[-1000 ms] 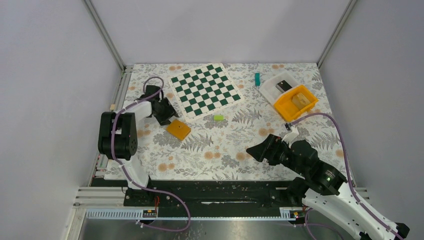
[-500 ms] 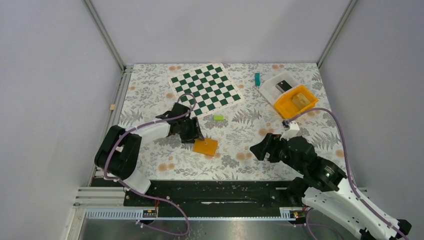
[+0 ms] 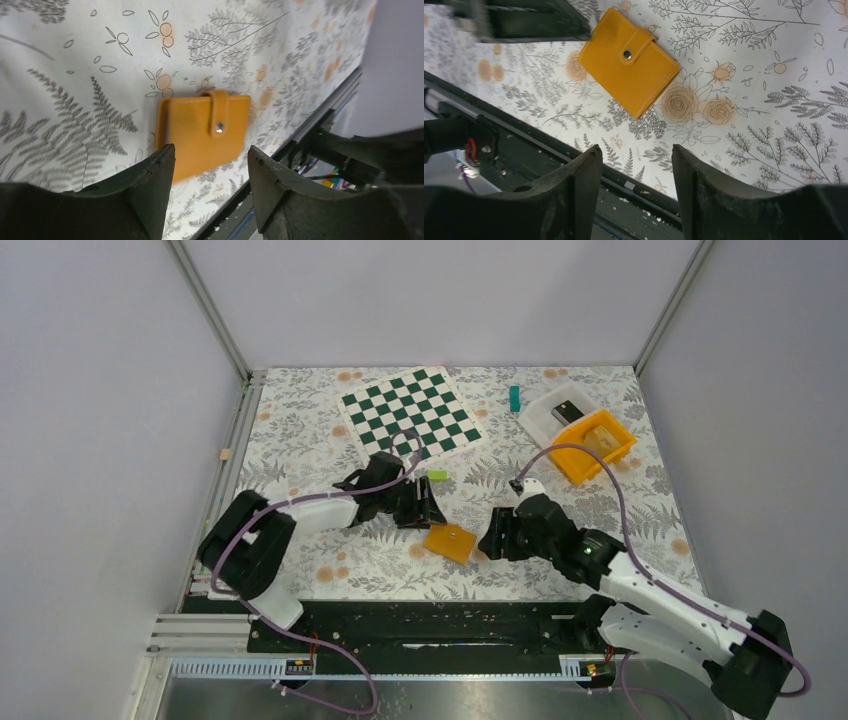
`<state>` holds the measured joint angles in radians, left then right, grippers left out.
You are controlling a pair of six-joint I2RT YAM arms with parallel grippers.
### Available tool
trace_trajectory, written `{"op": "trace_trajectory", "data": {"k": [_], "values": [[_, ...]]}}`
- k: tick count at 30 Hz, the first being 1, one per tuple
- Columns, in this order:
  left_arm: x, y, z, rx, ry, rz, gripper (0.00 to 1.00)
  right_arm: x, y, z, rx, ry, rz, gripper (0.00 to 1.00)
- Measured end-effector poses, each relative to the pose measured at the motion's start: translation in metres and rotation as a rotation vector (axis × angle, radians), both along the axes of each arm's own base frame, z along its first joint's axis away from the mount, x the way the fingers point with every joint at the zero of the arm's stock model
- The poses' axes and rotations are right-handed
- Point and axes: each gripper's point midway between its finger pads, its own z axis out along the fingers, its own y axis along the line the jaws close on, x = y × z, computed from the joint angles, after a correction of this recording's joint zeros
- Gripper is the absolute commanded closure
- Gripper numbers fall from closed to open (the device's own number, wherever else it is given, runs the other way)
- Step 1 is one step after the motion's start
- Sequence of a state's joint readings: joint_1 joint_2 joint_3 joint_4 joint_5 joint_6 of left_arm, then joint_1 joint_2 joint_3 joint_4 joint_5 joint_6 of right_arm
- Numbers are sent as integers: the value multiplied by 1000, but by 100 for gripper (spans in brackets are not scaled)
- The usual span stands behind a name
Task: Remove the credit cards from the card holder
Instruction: Move the card holder to the center of the board, then open the card holder at the center of the board.
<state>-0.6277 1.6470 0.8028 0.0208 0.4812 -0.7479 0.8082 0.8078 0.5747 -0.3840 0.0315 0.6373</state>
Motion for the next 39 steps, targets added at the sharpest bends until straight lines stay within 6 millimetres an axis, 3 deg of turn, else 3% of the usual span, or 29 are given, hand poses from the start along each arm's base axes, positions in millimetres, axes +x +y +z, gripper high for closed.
{"op": "trace_trajectory", "data": {"k": [5, 8, 10, 12, 17, 22, 27, 39], "values": [[17, 25, 52, -49, -87, 152, 42, 8, 8, -31, -118, 65, 47, 37], [26, 44, 88, -76, -175, 250, 42, 18, 15, -38, -178, 72, 84, 39], [25, 55, 99, -89, -207, 297, 41, 26, 21, -39, -206, 62, 111, 41], [15, 65, 95, -87, -198, 323, 41, 35, 30, -39, -226, 46, 144, 42], [-14, 98, 63, -14, -113, 380, 38, 47, 44, -49, -253, 34, 202, 45], [-22, 120, 67, 17, -154, 439, 37, 47, 51, -69, -279, 96, 224, 46], [-28, 128, 72, 13, -198, 454, 37, 52, 60, -77, -292, 115, 230, 48], [-43, 136, 44, 64, -147, 449, 37, 57, 81, -87, -344, 112, 260, 50]]}}
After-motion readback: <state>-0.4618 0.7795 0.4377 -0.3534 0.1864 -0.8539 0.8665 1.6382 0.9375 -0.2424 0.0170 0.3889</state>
